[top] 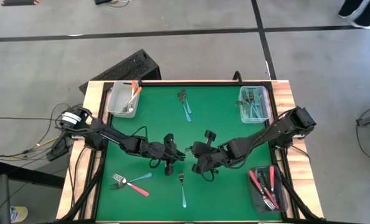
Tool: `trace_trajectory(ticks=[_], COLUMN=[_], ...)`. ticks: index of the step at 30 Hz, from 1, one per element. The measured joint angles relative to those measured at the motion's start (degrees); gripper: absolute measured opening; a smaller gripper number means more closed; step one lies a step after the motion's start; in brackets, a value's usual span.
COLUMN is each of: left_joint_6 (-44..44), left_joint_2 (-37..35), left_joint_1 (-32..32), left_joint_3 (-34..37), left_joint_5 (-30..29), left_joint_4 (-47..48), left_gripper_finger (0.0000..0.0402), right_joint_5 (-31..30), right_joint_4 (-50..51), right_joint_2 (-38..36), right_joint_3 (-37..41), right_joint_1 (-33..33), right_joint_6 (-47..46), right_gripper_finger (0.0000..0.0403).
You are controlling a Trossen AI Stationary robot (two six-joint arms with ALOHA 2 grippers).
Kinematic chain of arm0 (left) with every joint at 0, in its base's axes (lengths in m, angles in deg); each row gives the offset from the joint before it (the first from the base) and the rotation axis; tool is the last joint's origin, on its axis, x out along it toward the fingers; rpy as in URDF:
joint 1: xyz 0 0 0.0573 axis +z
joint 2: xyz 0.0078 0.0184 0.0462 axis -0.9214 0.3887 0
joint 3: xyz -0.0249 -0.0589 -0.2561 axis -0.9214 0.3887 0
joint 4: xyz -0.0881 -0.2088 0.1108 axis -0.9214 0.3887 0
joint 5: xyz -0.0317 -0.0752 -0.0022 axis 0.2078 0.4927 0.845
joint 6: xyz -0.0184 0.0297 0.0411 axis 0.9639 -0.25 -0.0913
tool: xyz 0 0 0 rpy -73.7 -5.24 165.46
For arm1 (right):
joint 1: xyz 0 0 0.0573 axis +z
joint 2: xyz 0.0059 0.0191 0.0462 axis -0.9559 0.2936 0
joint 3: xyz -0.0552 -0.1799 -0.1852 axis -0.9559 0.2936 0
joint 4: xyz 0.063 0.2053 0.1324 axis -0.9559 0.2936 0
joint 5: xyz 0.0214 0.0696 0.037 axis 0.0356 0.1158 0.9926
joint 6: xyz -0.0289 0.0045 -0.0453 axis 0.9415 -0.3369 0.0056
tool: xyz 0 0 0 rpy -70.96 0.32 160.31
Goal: Sort silverware by color (type)
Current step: Put the orange fork into the white bin
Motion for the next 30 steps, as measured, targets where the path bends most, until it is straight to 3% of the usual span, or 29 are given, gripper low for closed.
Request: trace_trajectory(ticks=[8, 14, 23, 30], left_joint_6=[0.89, 0.79, 4.88, 6.75], left_joint_2=[0.00, -2.06, -15.94, -29.29], left_joint_1=[1.20, 2.03, 3.35, 7.20], left_joint_3=[-0.02, -0.07, 0.04, 0.04], left_joint_5=[1.70, -0.12, -12.72, -17.93], left_joint_4=[1.16, 6.51, 31.09, 45.39], left_gripper_finger=[0.0002, 0.0000, 0.0000, 0.0000], right_joint_5=[-0.43, -1.00, -3.09, 0.28], right_joint_4=[-0.31, -0.03, 4.59, -1.79], right_joint_2=[0.00, 0.35, 5.07, 10.85], right_joint_3=[0.00, -0.09, -0.07, -0.07], right_joint_1=[-0.03, -1.27, -4.43, -2.30], right_joint_6=[1.09, -3.95, -17.71, -18.99], right_gripper_finger=[0.0022, 0.0069, 0.0150, 0.0171])
